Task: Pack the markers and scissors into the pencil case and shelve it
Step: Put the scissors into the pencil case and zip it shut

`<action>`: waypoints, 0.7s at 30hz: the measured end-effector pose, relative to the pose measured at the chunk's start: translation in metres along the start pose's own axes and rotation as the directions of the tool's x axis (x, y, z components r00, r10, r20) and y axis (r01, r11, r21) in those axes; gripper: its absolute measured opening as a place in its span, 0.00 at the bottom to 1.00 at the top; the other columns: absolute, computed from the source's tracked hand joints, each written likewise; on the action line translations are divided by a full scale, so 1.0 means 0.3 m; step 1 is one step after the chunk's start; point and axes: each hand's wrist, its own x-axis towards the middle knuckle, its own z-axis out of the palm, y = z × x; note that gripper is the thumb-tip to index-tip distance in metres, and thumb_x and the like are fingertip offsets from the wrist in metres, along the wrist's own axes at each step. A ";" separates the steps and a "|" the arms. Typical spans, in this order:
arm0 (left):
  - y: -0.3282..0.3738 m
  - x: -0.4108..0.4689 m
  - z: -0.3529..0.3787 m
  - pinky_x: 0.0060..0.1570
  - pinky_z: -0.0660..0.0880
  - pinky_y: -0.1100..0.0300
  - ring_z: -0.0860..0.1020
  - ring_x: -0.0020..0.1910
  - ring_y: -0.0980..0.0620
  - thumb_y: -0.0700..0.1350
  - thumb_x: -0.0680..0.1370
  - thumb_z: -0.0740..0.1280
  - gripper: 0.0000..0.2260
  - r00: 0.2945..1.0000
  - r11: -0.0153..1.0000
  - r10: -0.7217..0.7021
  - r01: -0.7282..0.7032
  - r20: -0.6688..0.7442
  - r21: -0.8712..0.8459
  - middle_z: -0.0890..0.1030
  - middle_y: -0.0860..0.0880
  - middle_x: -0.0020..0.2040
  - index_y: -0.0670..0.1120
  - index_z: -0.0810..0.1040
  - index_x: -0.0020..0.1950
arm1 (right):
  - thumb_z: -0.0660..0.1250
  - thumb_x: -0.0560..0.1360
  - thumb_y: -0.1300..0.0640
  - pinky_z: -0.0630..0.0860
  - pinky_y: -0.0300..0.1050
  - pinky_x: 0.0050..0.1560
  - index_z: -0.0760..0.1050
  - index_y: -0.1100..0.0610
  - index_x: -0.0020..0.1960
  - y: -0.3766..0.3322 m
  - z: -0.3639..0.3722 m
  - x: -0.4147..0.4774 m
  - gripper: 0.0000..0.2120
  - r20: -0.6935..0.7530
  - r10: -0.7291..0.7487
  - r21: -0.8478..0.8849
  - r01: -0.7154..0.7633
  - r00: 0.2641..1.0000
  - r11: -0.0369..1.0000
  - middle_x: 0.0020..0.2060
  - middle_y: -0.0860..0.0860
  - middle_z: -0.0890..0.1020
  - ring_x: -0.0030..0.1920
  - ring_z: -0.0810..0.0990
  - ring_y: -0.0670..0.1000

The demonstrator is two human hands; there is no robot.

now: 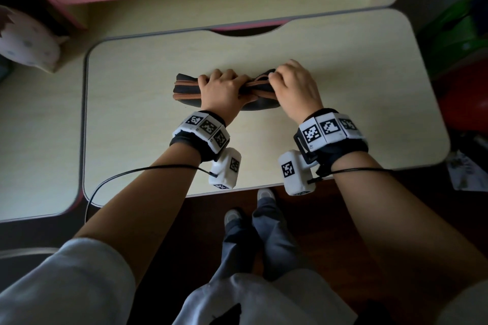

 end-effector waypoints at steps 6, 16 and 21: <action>0.006 0.010 -0.003 0.55 0.61 0.46 0.71 0.58 0.40 0.59 0.74 0.62 0.19 1.000 1.000 -0.010 0.010 0.023 -0.013 0.77 0.43 0.55 0.49 0.75 0.59 | 0.57 0.79 0.51 0.62 0.45 0.45 0.72 0.66 0.52 -0.056 0.031 0.028 0.17 0.127 -0.166 -0.067 0.175 0.978 0.982 0.55 0.61 0.72 0.56 0.72 0.58; 0.044 0.010 -0.030 0.53 0.68 0.50 0.75 0.53 0.42 0.44 0.74 0.63 0.12 0.995 0.924 -0.004 -0.036 -0.104 -0.380 0.80 0.44 0.50 0.47 0.78 0.56 | 0.65 0.72 0.43 0.69 0.50 0.53 0.75 0.61 0.50 0.003 0.009 0.029 0.20 0.100 -0.237 -0.198 0.252 0.966 0.947 0.58 0.59 0.72 0.59 0.69 0.59; 0.048 0.007 -0.045 0.48 0.73 0.49 0.77 0.46 0.43 0.45 0.74 0.67 0.09 0.985 0.866 -0.027 -0.064 -0.173 -0.497 0.80 0.41 0.45 0.41 0.81 0.49 | 0.74 0.65 0.48 0.67 0.50 0.54 0.71 0.63 0.54 0.019 0.012 0.024 0.26 0.112 -0.175 -0.203 0.195 0.978 0.960 0.56 0.58 0.74 0.57 0.71 0.57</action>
